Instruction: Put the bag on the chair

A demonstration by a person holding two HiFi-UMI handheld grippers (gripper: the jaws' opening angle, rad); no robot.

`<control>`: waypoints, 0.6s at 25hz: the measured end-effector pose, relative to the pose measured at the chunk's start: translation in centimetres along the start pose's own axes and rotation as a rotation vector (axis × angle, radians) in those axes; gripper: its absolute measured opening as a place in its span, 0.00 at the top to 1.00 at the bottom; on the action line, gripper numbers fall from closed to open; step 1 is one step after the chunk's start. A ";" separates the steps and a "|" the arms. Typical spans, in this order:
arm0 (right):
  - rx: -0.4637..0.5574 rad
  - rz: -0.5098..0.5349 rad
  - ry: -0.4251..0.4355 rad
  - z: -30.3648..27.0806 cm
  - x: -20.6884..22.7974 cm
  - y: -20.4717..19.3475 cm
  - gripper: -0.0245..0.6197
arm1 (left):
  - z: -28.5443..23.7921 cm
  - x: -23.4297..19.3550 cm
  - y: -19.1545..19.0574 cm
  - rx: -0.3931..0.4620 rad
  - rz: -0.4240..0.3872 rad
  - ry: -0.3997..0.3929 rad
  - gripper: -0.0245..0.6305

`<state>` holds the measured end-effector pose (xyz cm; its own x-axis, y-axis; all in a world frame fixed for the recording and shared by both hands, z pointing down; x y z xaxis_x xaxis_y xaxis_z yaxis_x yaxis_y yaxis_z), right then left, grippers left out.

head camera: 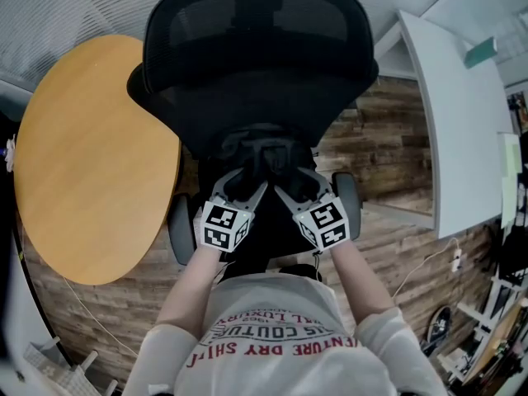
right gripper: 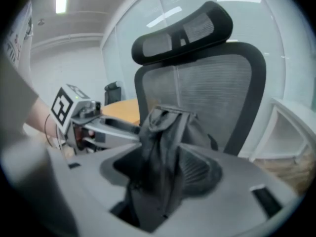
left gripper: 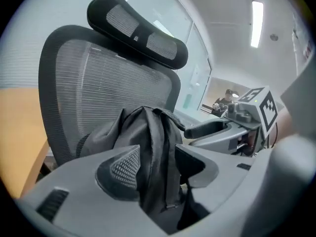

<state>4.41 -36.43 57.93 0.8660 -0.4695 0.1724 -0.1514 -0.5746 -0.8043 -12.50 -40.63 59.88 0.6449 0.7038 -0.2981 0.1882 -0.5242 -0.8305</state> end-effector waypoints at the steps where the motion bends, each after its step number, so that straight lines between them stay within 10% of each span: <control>1: 0.011 0.002 -0.001 0.4 -0.2 0.3 0.56 | 0.4 0.2 0.4 0.002 -0.016 0.012 0.59; 7: 0.135 -0.012 -0.080 4.2 -1.0 3.0 0.88 | 3.3 2.5 2.9 0.074 -0.106 0.049 0.87; 15: 0.321 0.076 -0.159 10.4 -2.2 8.3 0.91 | 7.6 5.8 7.8 0.241 -0.184 0.017 0.91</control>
<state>6.26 -33.18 44.99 0.9253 -0.3777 0.0350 -0.0826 -0.2906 -0.9533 -12.90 -37.02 48.11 0.6287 0.7674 -0.1261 0.1233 -0.2584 -0.9581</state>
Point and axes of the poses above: the fingertips, and each gripper's own axes: z backward along the fingers, x to its right, y out of its top, the point moved 9 cm from there along z, backward along the fingers, and after that the axes turned 1 degree about y, right-handed, at the moved point
